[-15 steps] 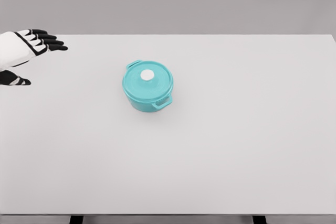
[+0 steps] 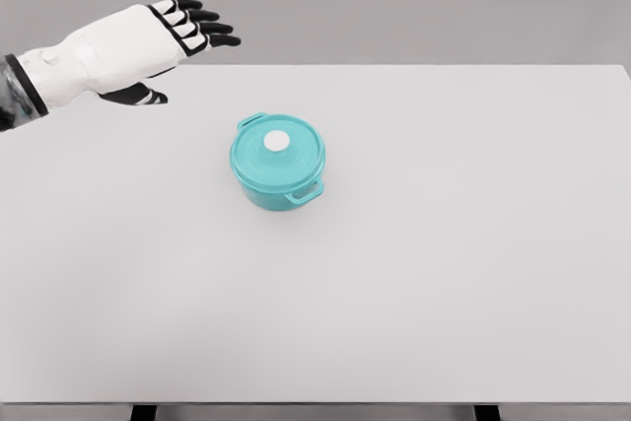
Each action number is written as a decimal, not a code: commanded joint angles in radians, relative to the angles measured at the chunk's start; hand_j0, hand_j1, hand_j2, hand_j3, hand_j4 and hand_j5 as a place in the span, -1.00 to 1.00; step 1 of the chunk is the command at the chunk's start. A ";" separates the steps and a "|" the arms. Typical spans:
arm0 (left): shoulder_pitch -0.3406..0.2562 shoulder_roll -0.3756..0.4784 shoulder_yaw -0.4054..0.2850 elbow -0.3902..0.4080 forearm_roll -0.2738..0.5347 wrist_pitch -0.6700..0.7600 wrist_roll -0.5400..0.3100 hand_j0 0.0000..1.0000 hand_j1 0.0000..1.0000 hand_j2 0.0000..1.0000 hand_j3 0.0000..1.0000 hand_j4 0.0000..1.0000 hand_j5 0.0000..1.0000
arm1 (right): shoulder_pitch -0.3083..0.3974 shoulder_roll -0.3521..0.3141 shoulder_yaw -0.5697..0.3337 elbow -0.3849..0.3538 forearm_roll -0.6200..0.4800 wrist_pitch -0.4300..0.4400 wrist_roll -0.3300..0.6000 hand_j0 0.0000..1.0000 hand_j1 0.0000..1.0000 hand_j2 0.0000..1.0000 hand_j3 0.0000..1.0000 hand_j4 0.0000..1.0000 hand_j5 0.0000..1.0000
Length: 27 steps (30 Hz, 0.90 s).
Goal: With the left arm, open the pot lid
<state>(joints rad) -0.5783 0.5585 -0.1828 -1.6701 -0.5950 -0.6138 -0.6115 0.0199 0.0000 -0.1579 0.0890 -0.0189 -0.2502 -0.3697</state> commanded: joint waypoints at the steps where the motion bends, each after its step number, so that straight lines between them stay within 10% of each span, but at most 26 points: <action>1: -0.002 -0.101 -0.049 -0.028 -0.019 0.003 0.001 1.00 1.00 1.00 1.00 1.00 1.00 | 0.000 0.000 0.000 0.000 -0.001 -0.001 0.000 1.00 1.00 1.00 1.00 1.00 1.00; 7: -0.021 -0.154 -0.259 -0.031 -0.109 0.003 0.001 1.00 1.00 1.00 1.00 1.00 1.00 | 0.000 0.000 0.000 0.000 -0.001 0.000 0.000 1.00 1.00 1.00 1.00 1.00 1.00; 27: -0.074 -0.123 -0.325 0.104 -0.160 0.003 0.001 1.00 1.00 1.00 1.00 1.00 1.00 | 0.000 0.000 0.000 0.000 -0.001 -0.001 0.000 1.00 1.00 1.00 1.00 1.00 1.00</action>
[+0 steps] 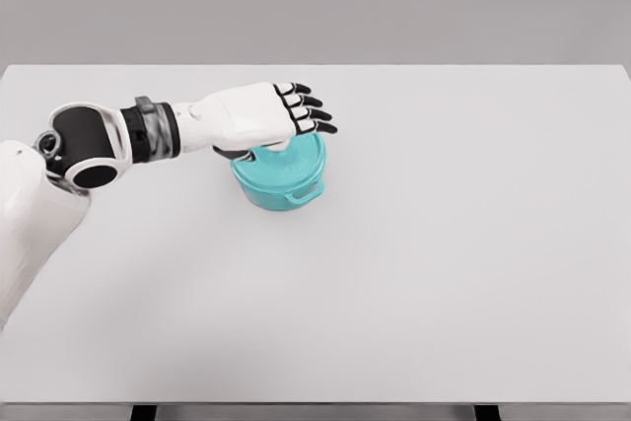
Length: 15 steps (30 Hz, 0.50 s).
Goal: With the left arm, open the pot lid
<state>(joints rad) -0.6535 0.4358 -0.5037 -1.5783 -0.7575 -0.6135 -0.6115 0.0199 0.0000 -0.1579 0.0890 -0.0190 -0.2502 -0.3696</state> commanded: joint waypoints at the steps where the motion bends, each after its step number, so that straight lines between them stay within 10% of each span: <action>1: 0.000 0.000 -0.004 0.020 0.003 0.003 0.001 1.00 1.00 1.00 1.00 1.00 1.00 | 0.000 0.000 0.000 0.000 -0.001 -0.001 0.000 1.00 1.00 1.00 1.00 1.00 1.00; 15: -0.009 -0.005 -0.004 0.060 -0.033 0.003 0.001 1.00 1.00 1.00 1.00 1.00 1.00 | 0.000 0.000 0.000 0.000 -0.001 -0.001 0.000 1.00 1.00 1.00 1.00 1.00 1.00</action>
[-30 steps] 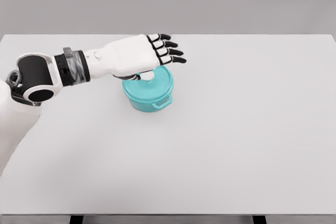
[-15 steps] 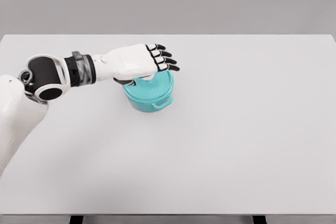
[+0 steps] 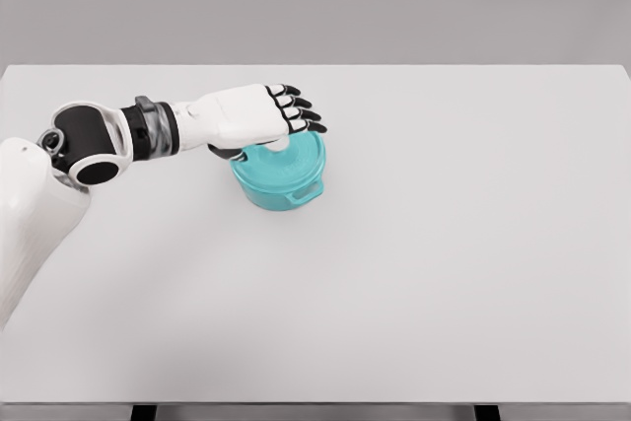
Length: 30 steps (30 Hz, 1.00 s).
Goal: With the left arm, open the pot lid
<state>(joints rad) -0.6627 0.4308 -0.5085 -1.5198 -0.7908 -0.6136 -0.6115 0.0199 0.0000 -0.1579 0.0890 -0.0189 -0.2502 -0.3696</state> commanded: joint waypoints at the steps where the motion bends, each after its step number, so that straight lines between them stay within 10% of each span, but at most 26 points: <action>1: 0.000 -0.001 0.001 0.001 -0.010 0.003 0.001 1.00 1.00 1.00 1.00 1.00 1.00 | 0.000 0.000 0.000 0.000 -0.001 -0.001 0.000 1.00 1.00 1.00 1.00 1.00 1.00; 30: -0.002 -0.043 -0.002 0.030 -0.033 0.003 0.001 0.55 0.55 0.55 0.55 0.55 0.55 | 0.000 0.000 0.000 0.000 -0.001 0.000 0.000 1.00 1.00 1.00 1.00 1.00 1.00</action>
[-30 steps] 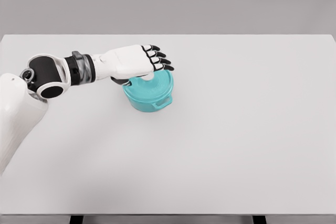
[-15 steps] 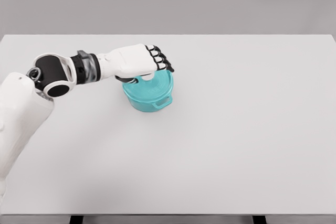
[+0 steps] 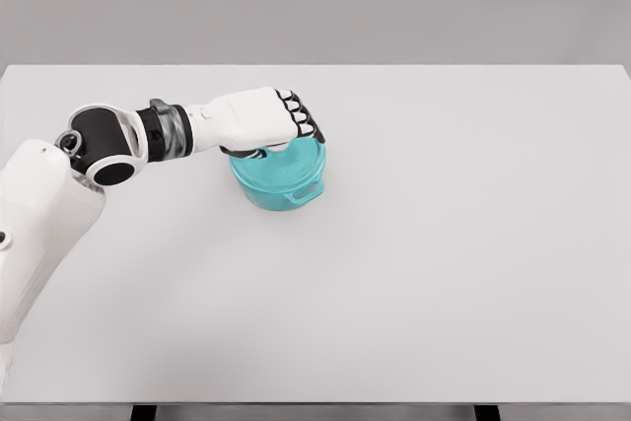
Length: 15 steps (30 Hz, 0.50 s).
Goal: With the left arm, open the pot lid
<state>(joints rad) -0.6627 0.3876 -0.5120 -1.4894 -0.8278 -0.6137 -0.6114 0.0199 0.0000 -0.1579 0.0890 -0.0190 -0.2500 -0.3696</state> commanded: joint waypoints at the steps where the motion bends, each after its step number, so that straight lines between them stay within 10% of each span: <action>1: 0.000 0.001 0.001 0.000 0.004 0.003 0.001 0.54 0.54 0.54 0.54 0.54 0.54 | 0.000 0.000 0.000 0.000 -0.001 0.000 0.000 1.00 1.00 1.00 1.00 1.00 1.00; 15: 0.008 0.002 0.001 0.000 0.004 0.003 0.001 0.48 0.48 0.48 0.48 0.48 0.48 | 0.000 0.000 0.000 0.000 -0.001 0.000 0.000 1.00 1.00 1.00 1.00 1.00 1.00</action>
<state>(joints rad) -0.6550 0.3883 -0.5129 -1.4893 -0.8279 -0.6136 -0.6114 0.0199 0.0000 -0.1579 0.0890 -0.0190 -0.2500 -0.3696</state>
